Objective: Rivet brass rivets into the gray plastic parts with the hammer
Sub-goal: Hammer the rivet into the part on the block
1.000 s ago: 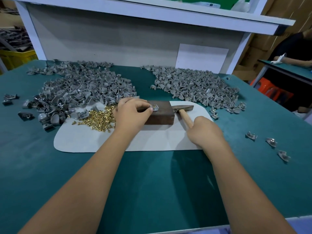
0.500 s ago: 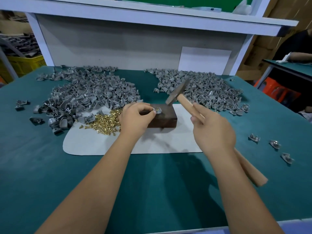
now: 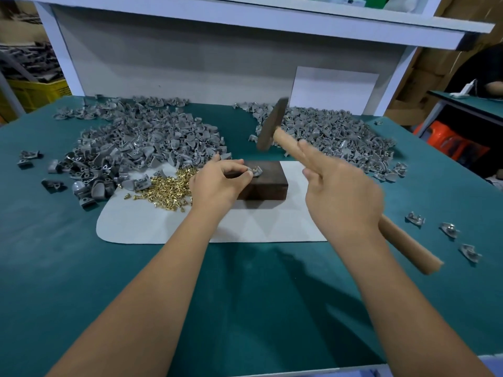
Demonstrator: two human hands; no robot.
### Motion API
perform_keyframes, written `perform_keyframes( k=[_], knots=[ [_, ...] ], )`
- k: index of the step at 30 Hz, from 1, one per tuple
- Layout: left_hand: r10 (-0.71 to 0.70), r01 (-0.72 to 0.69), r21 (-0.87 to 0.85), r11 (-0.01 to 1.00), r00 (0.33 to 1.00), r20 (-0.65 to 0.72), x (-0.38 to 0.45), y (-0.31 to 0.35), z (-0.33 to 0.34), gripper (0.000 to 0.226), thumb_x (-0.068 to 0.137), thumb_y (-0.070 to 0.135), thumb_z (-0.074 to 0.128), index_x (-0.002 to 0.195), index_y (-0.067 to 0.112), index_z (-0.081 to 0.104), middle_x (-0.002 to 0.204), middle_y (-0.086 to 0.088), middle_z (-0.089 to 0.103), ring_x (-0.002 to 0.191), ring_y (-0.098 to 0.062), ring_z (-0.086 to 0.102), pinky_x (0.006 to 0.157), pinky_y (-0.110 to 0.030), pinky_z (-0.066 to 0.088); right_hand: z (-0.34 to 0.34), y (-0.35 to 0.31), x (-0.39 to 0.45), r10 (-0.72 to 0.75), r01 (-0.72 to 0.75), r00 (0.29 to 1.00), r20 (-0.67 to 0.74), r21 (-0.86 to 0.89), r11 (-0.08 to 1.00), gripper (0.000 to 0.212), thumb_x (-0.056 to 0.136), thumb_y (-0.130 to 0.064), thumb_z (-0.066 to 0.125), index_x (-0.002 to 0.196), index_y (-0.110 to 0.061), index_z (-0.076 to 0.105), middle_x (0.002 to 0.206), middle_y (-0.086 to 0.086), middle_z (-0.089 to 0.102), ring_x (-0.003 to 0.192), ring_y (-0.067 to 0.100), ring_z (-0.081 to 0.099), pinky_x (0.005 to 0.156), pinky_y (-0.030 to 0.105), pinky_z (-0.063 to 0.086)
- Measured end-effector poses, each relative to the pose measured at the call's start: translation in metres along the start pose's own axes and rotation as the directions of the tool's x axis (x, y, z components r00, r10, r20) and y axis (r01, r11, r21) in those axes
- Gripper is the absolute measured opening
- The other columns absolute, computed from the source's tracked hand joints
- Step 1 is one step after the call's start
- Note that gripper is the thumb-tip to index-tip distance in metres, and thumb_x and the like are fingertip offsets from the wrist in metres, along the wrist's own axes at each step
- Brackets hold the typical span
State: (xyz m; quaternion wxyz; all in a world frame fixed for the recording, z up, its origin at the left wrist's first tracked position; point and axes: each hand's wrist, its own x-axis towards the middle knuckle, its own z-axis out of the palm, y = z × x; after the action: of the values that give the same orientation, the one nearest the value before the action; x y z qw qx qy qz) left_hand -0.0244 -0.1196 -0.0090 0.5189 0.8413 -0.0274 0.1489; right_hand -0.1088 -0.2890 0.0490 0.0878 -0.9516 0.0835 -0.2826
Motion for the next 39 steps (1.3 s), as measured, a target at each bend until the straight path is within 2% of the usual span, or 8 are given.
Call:
perform_keyframes(
  k=[5, 9, 13, 18, 22, 27, 31, 39],
  knots=[
    [-0.002, 0.003, -0.029, 1.0, 1.0, 0.007, 0.001, -0.001, 0.001, 0.031, 0.083, 0.032, 0.076, 0.063, 0.051, 0.062, 0.103, 0.024, 0.067, 0.14, -0.009, 0.04, 0.116, -0.048, 0.027, 0.007, -0.003, -0.004, -0.053, 0.062, 0.991, 0.121, -0.07, 0.996, 0.046, 0.097, -0.033, 0.044, 0.138, -0.054, 0.034, 0.089, -0.002, 0.058, 0.067, 0.02, 0.038, 0.053, 0.03, 0.026],
    [-0.006, 0.006, -0.061, 0.998, 1.0, -0.001, 0.0, -0.003, 0.002, 0.028, 0.082, 0.032, 0.077, 0.064, 0.05, 0.065, 0.104, 0.021, 0.07, 0.138, -0.006, 0.041, 0.117, -0.048, 0.026, 0.003, -0.003, -0.003, 0.003, -0.003, 0.999, -0.039, 0.0, 1.0, 0.046, 0.095, -0.032, 0.049, 0.135, -0.052, 0.04, 0.076, -0.003, 0.048, 0.061, 0.02, 0.037, 0.046, 0.026, 0.019],
    [0.009, -0.01, -0.048, 0.999, 1.0, -0.01, 0.0, -0.003, 0.002, 0.027, 0.081, 0.034, 0.077, 0.064, 0.051, 0.065, 0.098, 0.026, 0.066, 0.134, -0.012, 0.048, 0.113, -0.051, 0.032, 0.01, -0.004, -0.008, -0.046, 0.057, 0.992, 0.121, -0.096, 0.994, 0.047, 0.097, -0.035, 0.044, 0.139, -0.054, 0.033, 0.078, -0.006, 0.038, 0.065, 0.019, 0.037, 0.048, 0.03, 0.019],
    [0.034, -0.033, 0.02, 0.999, 0.995, -0.092, -0.001, -0.004, 0.004, 0.027, 0.078, 0.04, 0.079, 0.061, 0.054, 0.062, 0.082, 0.039, 0.058, 0.124, -0.013, 0.054, 0.109, -0.05, 0.033, 0.006, -0.004, -0.005, 0.031, -0.031, 0.999, -0.02, 0.017, 0.999, 0.047, 0.096, -0.03, 0.047, 0.137, -0.052, 0.038, 0.076, -0.007, 0.043, 0.061, 0.02, 0.036, 0.047, 0.027, 0.02],
    [0.043, -0.037, 0.064, 0.997, 0.995, -0.09, -0.001, -0.004, 0.003, 0.021, 0.079, 0.045, 0.076, 0.064, 0.053, 0.064, 0.08, 0.042, 0.055, 0.127, -0.011, 0.05, 0.108, -0.052, 0.029, 0.012, -0.003, -0.013, -0.04, 0.049, 0.986, 0.161, -0.055, 0.997, 0.048, 0.099, -0.033, 0.04, 0.142, -0.051, 0.029, 0.088, -0.001, 0.053, 0.066, 0.021, 0.038, 0.05, 0.031, 0.022],
    [0.039, -0.034, 0.055, 0.998, 0.995, -0.093, -0.003, -0.003, 0.003, 0.016, 0.081, 0.046, 0.074, 0.067, 0.052, 0.068, 0.085, 0.039, 0.059, 0.128, -0.01, 0.046, 0.105, -0.043, 0.021, 0.006, -0.001, -0.008, 0.02, -0.02, 0.999, -0.032, 0.008, 1.0, 0.047, 0.097, -0.029, 0.046, 0.139, -0.048, 0.038, 0.075, -0.004, 0.042, 0.054, 0.017, 0.031, 0.045, 0.024, 0.013],
    [0.042, -0.036, 0.084, 0.996, 0.996, -0.078, -0.004, -0.004, 0.002, 0.018, 0.081, 0.047, 0.073, 0.067, 0.054, 0.064, 0.086, 0.041, 0.056, 0.129, -0.01, 0.046, 0.108, -0.051, 0.023, 0.014, -0.003, -0.016, -0.06, 0.077, 0.988, 0.144, -0.119, 0.99, 0.049, 0.099, -0.031, 0.039, 0.144, -0.047, 0.027, 0.081, -0.003, 0.04, 0.062, 0.022, 0.036, 0.046, 0.03, 0.015],
    [0.016, -0.007, 0.095, 0.995, 0.995, -0.094, -0.003, -0.004, 0.004, 0.02, 0.081, 0.049, 0.073, 0.065, 0.056, 0.063, 0.085, 0.042, 0.056, 0.128, -0.009, 0.047, 0.106, -0.048, 0.021, 0.016, -0.003, -0.015, -0.098, 0.108, 0.993, 0.063, -0.177, 0.978, 0.051, 0.098, -0.03, 0.041, 0.143, -0.048, 0.026, 0.078, -0.005, 0.036, 0.048, 0.015, 0.021, 0.044, 0.025, 0.01]
  ],
)
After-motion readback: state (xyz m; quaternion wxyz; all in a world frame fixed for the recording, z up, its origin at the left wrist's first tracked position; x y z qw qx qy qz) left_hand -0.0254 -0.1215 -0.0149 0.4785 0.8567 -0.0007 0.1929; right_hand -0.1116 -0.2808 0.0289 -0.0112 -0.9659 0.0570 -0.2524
